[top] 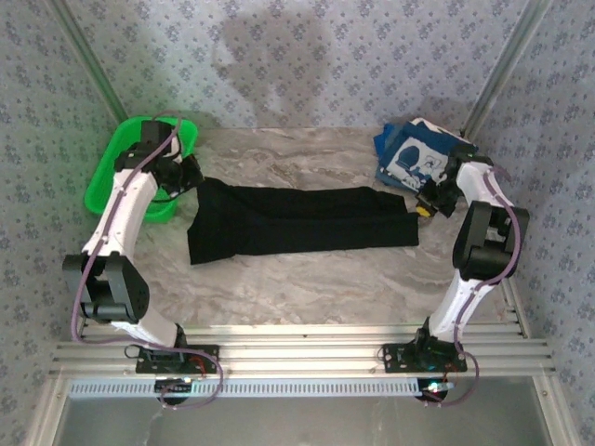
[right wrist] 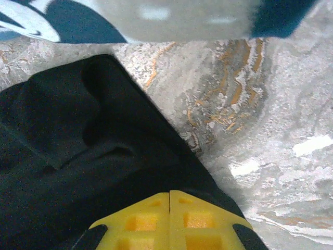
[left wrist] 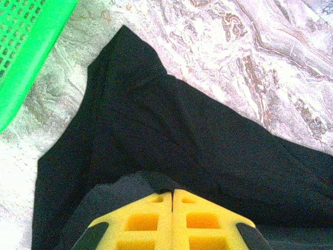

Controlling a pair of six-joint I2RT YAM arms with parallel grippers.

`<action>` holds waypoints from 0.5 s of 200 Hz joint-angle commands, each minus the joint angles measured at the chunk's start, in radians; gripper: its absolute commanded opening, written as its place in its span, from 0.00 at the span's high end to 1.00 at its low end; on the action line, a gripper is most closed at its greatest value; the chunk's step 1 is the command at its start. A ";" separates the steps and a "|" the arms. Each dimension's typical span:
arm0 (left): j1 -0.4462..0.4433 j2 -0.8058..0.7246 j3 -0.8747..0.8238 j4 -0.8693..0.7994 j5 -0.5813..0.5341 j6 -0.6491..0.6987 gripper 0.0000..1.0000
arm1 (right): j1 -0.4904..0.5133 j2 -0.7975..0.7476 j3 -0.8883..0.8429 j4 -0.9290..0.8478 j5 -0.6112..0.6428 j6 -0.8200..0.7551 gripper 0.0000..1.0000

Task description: Fold and stack the t-shirts

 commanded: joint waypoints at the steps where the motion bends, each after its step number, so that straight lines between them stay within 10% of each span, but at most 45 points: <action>1: 0.013 0.006 0.035 -0.012 -0.004 0.028 1.00 | 0.016 0.038 0.044 -0.031 0.021 -0.011 1.00; 100: 0.032 0.101 0.032 0.031 0.010 0.038 1.00 | 0.043 0.134 0.122 -0.044 0.047 -0.005 1.00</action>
